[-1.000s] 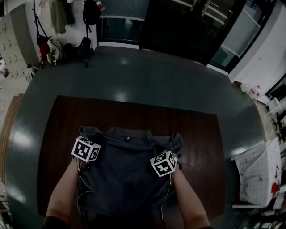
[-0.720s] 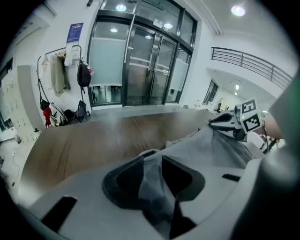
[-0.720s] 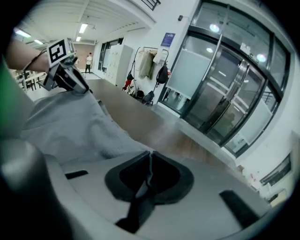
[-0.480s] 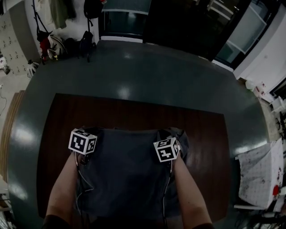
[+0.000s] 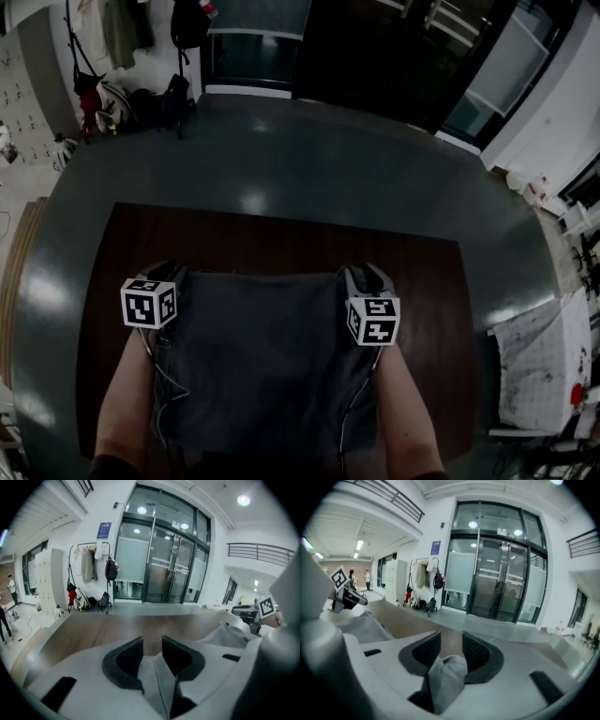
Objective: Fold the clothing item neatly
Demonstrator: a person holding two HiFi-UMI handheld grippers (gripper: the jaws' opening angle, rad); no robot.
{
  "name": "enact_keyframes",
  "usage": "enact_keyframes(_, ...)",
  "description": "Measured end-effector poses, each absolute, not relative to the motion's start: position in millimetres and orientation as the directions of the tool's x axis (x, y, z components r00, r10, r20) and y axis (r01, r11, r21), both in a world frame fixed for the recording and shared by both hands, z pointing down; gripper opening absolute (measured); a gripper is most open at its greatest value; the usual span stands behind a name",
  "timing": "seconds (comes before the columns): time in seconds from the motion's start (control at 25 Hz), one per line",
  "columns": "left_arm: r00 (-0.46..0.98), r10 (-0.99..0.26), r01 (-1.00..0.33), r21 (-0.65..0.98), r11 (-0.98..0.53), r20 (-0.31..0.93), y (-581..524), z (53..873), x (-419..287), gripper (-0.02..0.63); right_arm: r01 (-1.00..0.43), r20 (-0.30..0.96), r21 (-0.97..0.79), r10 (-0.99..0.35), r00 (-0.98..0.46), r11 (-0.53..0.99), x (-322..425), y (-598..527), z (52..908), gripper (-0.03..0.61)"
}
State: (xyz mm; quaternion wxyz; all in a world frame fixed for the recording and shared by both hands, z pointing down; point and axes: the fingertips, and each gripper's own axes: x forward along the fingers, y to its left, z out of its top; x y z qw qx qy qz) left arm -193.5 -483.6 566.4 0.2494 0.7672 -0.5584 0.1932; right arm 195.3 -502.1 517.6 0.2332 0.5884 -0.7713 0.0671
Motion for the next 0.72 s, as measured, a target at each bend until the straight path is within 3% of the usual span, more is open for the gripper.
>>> enact_keyframes(0.28, 0.244, -0.902, -0.948, 0.286, -0.144, 0.356, -411, 475, -223, 0.129, -0.983, 0.06, -0.043, -0.982, -0.179, 0.177, 194, -421, 371, 0.12)
enact_keyframes(0.44, 0.311, -0.931, -0.91, 0.341, -0.234, 0.191, -354, 404, -209, 0.129, -0.984, -0.105, -0.096, -0.984, -0.142, 0.152, 185, -360, 297, 0.092)
enact_keyframes(0.64, 0.404, -0.914, -0.89, 0.247, -0.383, 0.039, -276, 340, -176, 0.126, -0.984, -0.178, -0.142, -0.98, -0.086, 0.112, 178, -288, 268, 0.021)
enact_keyframes(0.72, 0.427, -0.904, -0.886, 0.203, -0.416, 0.011, -245, 329, -164, 0.056, -0.956, -0.171, -0.269, -0.983, -0.069, 0.114, 175, -258, 274, 0.001)
